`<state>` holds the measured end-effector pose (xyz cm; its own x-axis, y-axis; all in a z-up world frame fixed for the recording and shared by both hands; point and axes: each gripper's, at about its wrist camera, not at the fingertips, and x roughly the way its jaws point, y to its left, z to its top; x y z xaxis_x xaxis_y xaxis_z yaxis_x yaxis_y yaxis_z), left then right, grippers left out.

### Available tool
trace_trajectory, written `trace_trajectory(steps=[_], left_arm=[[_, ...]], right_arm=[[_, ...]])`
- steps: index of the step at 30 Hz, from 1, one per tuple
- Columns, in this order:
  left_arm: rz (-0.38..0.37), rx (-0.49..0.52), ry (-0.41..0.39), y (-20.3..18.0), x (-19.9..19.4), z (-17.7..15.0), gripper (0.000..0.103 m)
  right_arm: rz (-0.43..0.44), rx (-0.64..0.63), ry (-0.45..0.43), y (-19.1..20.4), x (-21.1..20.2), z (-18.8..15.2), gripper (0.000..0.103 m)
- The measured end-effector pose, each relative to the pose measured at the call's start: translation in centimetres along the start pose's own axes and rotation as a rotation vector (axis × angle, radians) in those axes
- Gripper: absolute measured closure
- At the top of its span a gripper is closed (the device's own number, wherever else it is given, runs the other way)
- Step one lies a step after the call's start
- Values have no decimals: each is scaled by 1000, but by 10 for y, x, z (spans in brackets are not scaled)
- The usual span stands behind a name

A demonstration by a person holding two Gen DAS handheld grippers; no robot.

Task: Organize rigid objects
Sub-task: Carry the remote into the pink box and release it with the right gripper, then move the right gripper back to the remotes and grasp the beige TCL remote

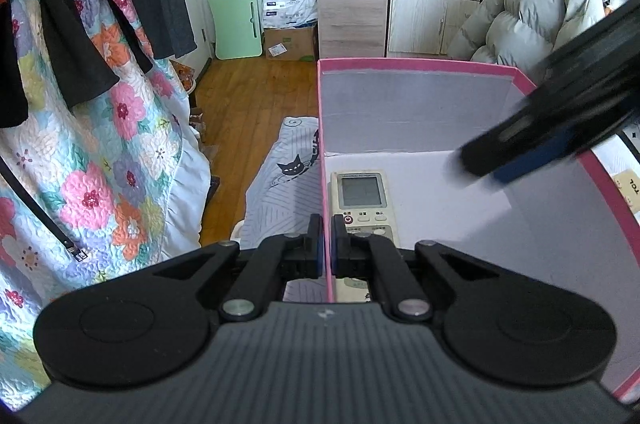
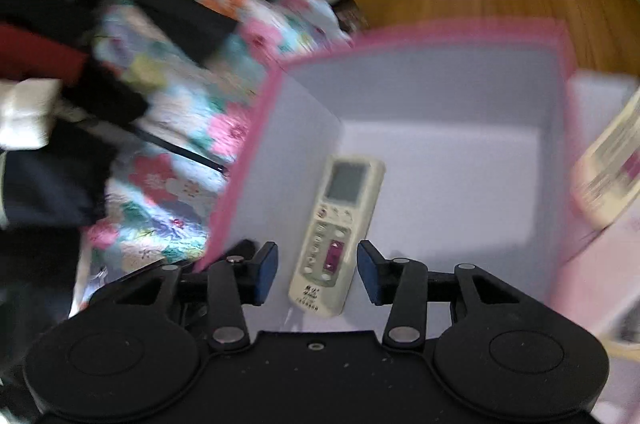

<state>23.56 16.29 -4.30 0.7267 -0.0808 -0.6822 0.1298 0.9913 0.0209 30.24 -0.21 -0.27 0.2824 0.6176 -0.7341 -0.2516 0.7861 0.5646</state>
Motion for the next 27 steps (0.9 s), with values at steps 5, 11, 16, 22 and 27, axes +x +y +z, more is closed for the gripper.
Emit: trace_trajectory(steps=[5, 11, 16, 22, 27], left_arm=[[8, 11, 0, -2, 0, 1, 100], [18, 22, -8, -2, -1, 0, 100], [21, 30, -6, -2, -2, 1, 100], [35, 37, 3, -3, -1, 3, 100], [38, 41, 3, -5, -1, 3, 100]], right_arm=[[-172, -85, -32, -6, -67, -4, 51], [-347, -121, -21, -58, -117, -36, 50], [-445, -253, 12, -82, -119, -60, 42], [-442, -664, 83, -88, -91, -81, 39], [-439, -921, 116, -93, -74, -83, 38]])
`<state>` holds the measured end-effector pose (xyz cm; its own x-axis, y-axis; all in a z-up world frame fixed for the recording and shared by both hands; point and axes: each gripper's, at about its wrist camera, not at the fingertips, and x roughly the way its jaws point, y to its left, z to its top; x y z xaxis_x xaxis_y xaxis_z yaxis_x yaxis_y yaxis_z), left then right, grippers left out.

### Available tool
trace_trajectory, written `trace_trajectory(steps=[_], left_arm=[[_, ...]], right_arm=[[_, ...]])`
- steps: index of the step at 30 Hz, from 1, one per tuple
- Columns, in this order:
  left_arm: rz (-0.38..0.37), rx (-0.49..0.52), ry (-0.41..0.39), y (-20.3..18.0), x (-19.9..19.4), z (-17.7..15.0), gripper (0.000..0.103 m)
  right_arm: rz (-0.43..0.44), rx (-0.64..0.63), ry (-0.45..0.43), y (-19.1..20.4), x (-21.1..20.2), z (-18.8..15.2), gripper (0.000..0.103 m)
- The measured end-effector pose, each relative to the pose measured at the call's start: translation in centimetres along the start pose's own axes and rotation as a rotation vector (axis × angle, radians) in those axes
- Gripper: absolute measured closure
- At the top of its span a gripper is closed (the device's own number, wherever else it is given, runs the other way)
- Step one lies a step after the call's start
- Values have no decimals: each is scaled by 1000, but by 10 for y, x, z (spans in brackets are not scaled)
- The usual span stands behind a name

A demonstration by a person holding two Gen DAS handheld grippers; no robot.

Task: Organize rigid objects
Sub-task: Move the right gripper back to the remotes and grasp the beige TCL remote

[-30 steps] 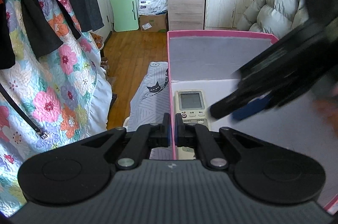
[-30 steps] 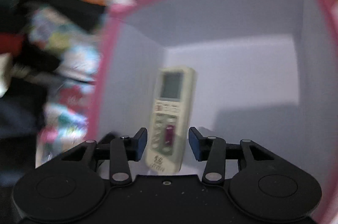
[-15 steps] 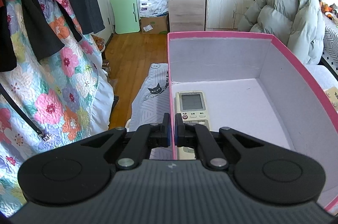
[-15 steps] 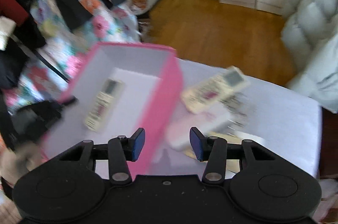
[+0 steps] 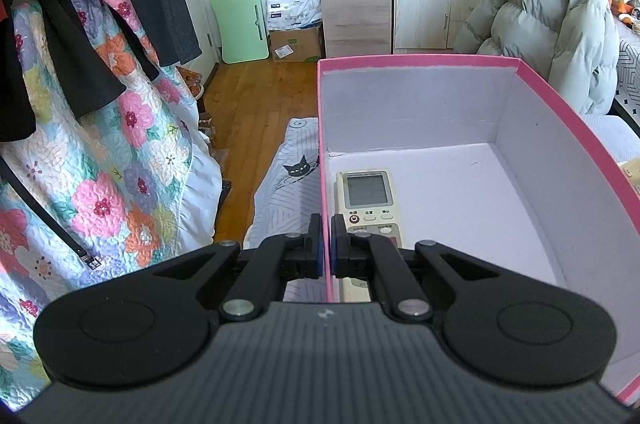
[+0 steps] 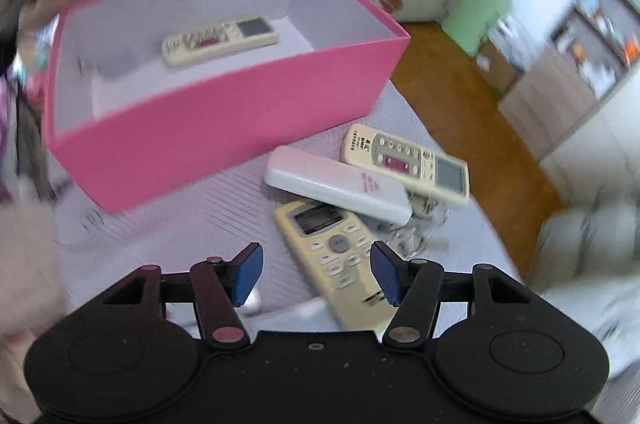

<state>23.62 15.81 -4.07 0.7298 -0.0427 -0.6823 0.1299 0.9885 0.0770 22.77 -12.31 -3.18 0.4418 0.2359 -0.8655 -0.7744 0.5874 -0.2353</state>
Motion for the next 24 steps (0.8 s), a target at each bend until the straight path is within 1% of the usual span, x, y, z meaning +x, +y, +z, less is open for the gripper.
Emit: trace_trajectory(steps=[4, 7, 8, 11, 13, 15, 20, 24], left_arm=[[-11, 5, -9, -1, -1, 0, 100], [-7, 20, -6, -2, -1, 0, 100], [-3, 24, -2, -3, 0, 0, 100], [13, 39, 2, -6, 0, 1, 100], [6, 33, 1, -2, 1, 1, 100], [3, 30, 0, 0, 1, 0, 100], [4, 32, 0, 0, 1, 0, 100], [4, 30, 0, 0, 1, 0, 100]], right_arm=[[3, -38, 39, -9, 19, 4, 37], [12, -82, 76, -9, 32, 9, 33], [15, -82, 89, -10, 37, 12, 31], [29, -49, 126, -10, 50, 15, 29], [15, -69, 156, -6, 55, 15, 28], [-5, -103, 171, -1, 54, 14, 31], [49, -48, 159, 4, 30, 11, 40], [70, -51, 196, 15, 24, 11, 42]])
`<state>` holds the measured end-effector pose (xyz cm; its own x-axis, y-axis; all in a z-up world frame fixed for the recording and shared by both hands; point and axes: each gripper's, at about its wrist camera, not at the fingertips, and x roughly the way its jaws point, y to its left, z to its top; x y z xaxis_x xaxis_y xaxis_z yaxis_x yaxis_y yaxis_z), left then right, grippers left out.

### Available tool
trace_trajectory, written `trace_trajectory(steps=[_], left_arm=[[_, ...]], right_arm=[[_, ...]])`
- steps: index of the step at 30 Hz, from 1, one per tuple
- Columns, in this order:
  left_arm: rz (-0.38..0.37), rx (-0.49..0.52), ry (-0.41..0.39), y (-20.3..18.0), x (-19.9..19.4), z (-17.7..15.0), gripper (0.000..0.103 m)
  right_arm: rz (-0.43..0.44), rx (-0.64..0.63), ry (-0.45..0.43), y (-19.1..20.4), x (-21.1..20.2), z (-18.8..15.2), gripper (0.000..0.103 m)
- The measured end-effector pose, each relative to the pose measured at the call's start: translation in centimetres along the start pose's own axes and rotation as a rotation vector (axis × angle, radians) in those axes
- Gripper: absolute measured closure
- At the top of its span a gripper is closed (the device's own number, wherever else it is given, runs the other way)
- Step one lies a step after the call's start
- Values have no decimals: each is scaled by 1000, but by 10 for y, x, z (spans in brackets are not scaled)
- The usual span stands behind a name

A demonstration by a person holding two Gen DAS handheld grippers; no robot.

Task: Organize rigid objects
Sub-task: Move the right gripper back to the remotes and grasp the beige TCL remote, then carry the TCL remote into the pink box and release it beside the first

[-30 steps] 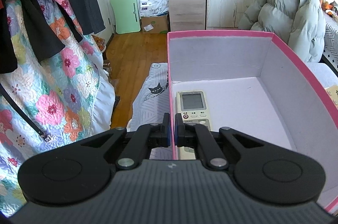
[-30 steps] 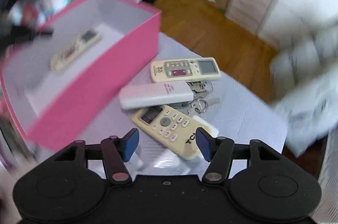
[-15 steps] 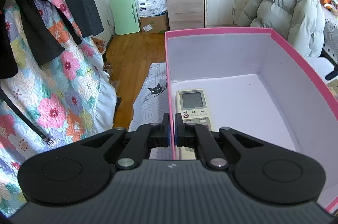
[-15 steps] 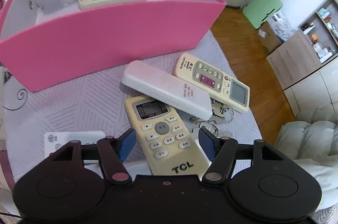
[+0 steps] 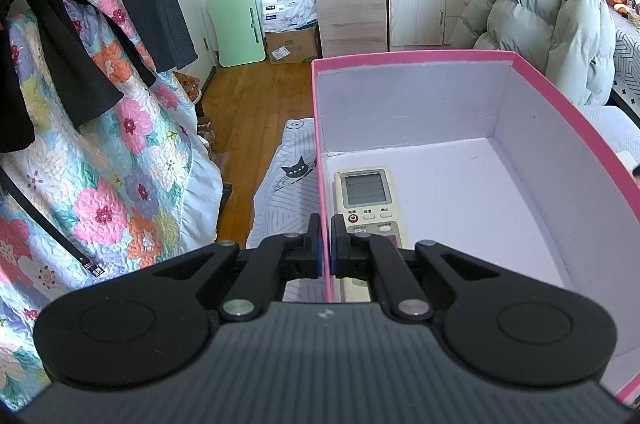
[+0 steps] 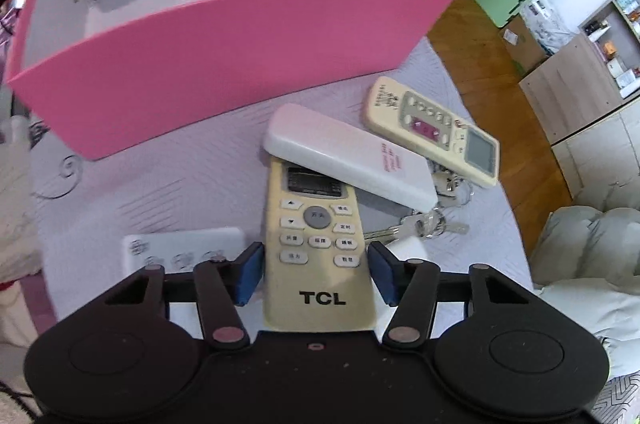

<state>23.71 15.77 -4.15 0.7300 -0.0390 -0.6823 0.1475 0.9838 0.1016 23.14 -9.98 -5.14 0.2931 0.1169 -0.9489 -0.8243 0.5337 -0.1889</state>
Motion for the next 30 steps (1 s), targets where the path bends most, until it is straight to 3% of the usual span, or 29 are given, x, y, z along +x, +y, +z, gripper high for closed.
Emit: trace_trajectory(steps=[10, 14, 19, 26, 30], left_arm=[[0, 4, 8, -1, 1, 0, 100], [7, 8, 11, -3, 2, 0, 100], [2, 7, 9, -3, 1, -1, 100], [-6, -10, -3, -2, -1, -1, 100], [-12, -25, -3, 2, -1, -2, 100]], right_arm=[[-12, 81, 34, 1, 29, 20, 41], [-40, 133, -3, 6, 17, 19, 42], [-42, 304, 1, 10, -2, 5, 42], [-33, 440, -49, 4, -19, -10, 42], [-63, 563, -155, -3, -51, -3, 42]])
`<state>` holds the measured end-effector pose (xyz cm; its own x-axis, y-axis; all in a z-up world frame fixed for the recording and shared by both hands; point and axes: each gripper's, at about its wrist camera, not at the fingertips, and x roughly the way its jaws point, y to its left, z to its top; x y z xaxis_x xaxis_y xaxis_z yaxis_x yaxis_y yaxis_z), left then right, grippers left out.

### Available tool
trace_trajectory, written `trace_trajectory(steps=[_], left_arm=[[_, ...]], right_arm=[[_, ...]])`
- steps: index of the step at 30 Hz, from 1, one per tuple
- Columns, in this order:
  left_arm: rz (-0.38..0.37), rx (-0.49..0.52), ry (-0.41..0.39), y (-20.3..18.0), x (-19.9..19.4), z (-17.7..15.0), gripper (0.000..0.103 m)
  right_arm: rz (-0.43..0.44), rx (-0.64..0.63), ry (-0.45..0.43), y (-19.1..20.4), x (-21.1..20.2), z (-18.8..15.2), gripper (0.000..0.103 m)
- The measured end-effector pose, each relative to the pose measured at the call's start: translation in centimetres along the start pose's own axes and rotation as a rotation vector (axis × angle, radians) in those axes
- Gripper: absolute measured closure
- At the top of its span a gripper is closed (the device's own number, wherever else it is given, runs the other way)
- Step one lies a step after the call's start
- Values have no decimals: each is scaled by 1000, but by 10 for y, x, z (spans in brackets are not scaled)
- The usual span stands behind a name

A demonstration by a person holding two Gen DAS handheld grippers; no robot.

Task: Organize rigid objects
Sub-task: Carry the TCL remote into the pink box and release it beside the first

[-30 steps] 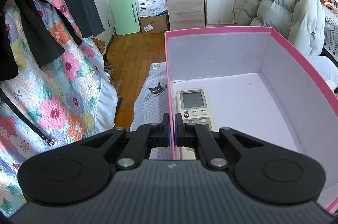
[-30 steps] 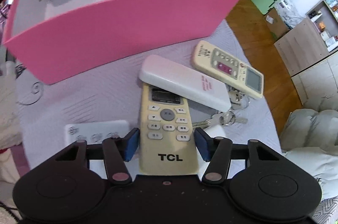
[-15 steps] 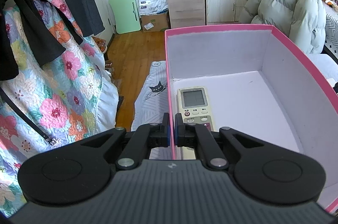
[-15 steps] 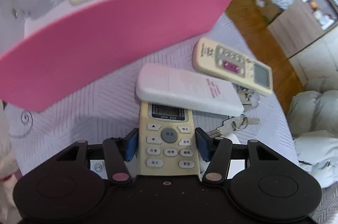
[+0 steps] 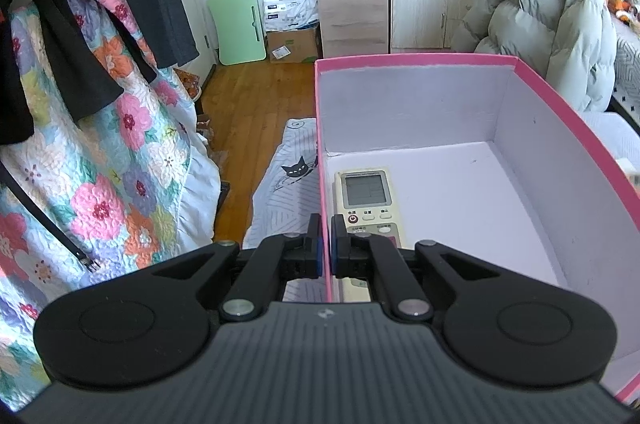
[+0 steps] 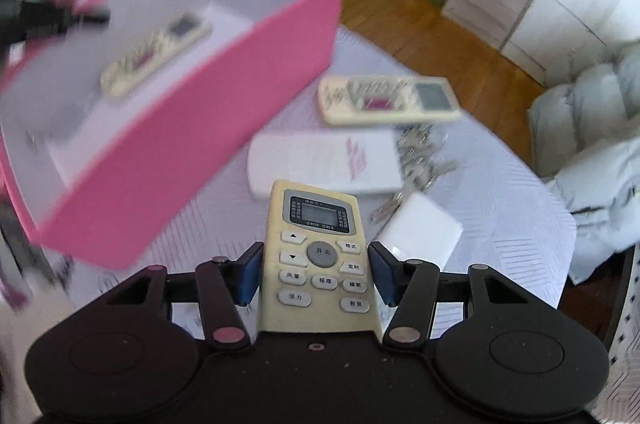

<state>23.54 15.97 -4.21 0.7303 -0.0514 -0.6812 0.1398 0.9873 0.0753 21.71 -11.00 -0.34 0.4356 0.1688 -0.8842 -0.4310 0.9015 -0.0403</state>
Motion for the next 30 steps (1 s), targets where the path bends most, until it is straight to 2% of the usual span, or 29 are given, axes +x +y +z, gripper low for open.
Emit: trace_trajectory(steps=[3, 7, 9, 14, 21, 27, 30], left_arm=[[6, 6, -3, -1, 0, 0, 100], [23, 28, -6, -5, 0, 1, 100], [23, 32, -7, -5, 0, 0, 100], [25, 32, -14, -3, 0, 1, 100], [25, 38, -16, -4, 0, 0, 100], [24, 35, -17, -5, 0, -1, 100], [20, 29, -17, -4, 0, 0, 100]], right_arm=[[38, 81, -117, 2, -29, 18, 42], [150, 109, -190, 21, -52, 48, 42], [208, 119, -191, 37, -52, 59, 42], [317, 209, -105, 69, -19, 84, 42], [260, 130, -43, 109, 34, 111, 42], [186, 211, 62, 109, 100, 128, 42], [156, 289, 96, 104, 120, 131, 42]])
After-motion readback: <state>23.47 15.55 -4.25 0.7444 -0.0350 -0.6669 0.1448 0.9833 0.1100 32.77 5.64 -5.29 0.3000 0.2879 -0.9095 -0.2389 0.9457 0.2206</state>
